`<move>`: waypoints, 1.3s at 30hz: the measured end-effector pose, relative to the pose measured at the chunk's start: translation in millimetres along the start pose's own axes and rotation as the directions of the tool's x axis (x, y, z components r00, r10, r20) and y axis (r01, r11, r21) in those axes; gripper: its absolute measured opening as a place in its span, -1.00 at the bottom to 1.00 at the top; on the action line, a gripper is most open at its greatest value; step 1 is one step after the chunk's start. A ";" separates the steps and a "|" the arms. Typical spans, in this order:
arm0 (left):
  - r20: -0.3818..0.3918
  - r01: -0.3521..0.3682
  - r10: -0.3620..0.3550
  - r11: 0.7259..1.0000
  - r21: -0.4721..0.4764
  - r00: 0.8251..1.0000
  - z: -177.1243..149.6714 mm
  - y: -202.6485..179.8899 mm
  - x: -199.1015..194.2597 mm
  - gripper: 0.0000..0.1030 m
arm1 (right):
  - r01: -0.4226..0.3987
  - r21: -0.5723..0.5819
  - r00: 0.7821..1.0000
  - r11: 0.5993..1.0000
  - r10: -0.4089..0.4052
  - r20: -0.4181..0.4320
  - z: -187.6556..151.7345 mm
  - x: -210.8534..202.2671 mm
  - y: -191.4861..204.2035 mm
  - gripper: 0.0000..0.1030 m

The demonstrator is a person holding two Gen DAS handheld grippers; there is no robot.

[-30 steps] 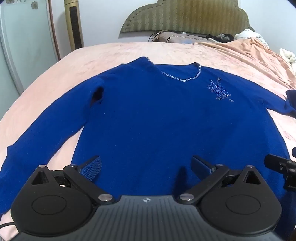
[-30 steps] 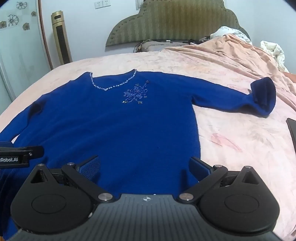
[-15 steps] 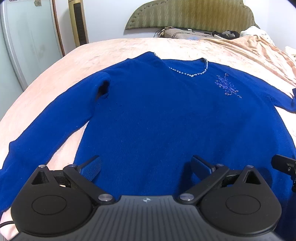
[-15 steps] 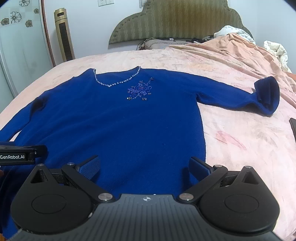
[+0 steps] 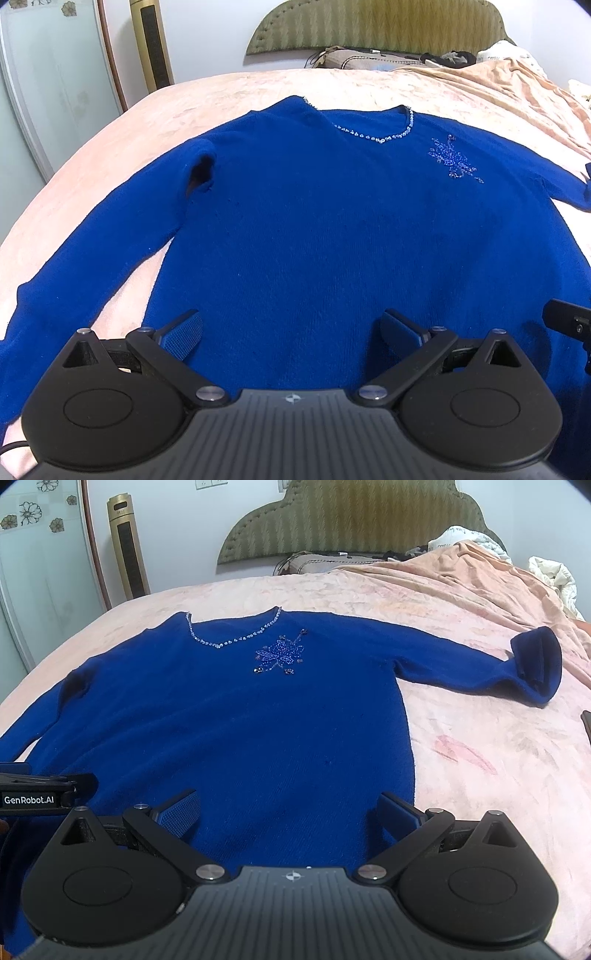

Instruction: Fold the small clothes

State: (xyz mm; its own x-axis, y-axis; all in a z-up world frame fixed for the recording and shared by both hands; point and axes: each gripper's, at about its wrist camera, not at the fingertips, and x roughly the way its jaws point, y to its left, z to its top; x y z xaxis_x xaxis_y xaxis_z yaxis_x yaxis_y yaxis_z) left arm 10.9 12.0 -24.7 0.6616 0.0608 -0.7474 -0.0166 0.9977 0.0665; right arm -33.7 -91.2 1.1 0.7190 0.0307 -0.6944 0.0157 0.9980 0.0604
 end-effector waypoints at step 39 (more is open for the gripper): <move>0.206 -0.014 -0.027 0.980 0.197 0.978 62.6 -95.8 38.9 1.00 | 0.001 0.017 0.995 1.000 -0.003 0.097 19.4 16.6 -69.9 1.00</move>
State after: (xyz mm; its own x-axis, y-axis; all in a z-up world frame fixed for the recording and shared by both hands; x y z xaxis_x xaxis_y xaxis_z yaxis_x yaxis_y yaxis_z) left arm 85.1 -83.2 -18.8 0.8020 0.0261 -0.5967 0.1217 0.9710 0.2060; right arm -9.4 -161.5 -0.7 0.7830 0.0223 -0.6216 0.0282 0.9971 0.0713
